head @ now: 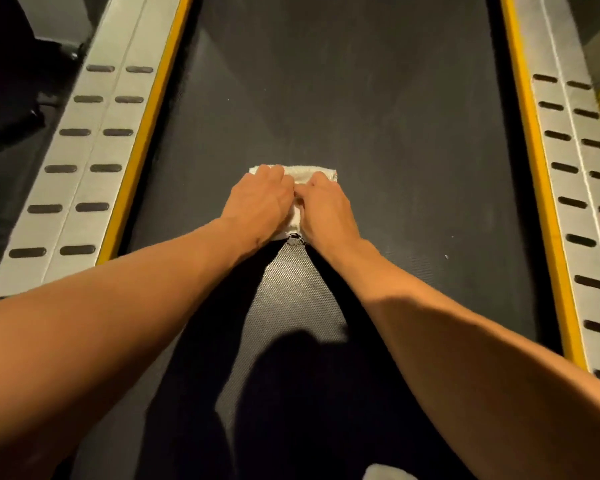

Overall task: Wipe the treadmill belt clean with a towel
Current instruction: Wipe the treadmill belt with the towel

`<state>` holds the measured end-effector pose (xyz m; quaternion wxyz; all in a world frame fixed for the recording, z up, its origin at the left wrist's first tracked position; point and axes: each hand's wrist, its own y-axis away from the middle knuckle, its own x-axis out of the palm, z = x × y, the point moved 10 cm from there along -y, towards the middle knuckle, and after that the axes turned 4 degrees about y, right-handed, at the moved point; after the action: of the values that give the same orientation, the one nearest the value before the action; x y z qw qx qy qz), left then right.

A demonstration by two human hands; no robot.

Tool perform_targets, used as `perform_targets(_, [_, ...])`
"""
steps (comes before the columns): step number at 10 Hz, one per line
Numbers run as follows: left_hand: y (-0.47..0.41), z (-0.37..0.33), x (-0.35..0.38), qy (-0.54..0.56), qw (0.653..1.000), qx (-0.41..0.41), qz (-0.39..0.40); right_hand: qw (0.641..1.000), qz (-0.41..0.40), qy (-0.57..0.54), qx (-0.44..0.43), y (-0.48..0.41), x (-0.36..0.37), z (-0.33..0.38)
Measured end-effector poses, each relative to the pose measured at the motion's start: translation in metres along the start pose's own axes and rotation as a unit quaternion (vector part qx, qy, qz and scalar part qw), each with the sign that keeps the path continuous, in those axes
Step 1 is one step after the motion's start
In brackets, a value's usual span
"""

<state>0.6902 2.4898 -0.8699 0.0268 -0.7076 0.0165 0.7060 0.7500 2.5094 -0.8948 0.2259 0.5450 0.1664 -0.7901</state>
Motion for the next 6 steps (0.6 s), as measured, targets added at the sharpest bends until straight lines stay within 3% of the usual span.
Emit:
perform_targets(1, [-0.007, -0.03, 0.007, -0.015, 0.999, 0.046, 0.017, 1.0, 0.0, 0.019, 0.011, 0.019, -0.007, -0.018])
perform_targets(2, [0.004, -0.048, 0.011, -0.024, 0.992, 0.117, -0.029, 1.0, -0.016, 0.011, -0.006, 0.042, -0.016, -0.035])
perform_targets(4, [-0.036, -0.05, 0.009, 0.006, 0.997, 0.071, -0.021, 0.996, -0.028, -0.018, 0.08, 0.013, -0.02, -0.064])
perform_targets(5, [-0.012, -0.071, 0.014, -0.039, 0.985, 0.16, -0.056, 0.997, -0.059, 0.02, 0.042, 0.045, -0.02, -0.06])
perform_targets(6, [0.016, -0.075, 0.023, -0.036, 0.977, 0.196, -0.071, 0.997, -0.065, -0.008, 0.04, 0.057, -0.021, -0.069])
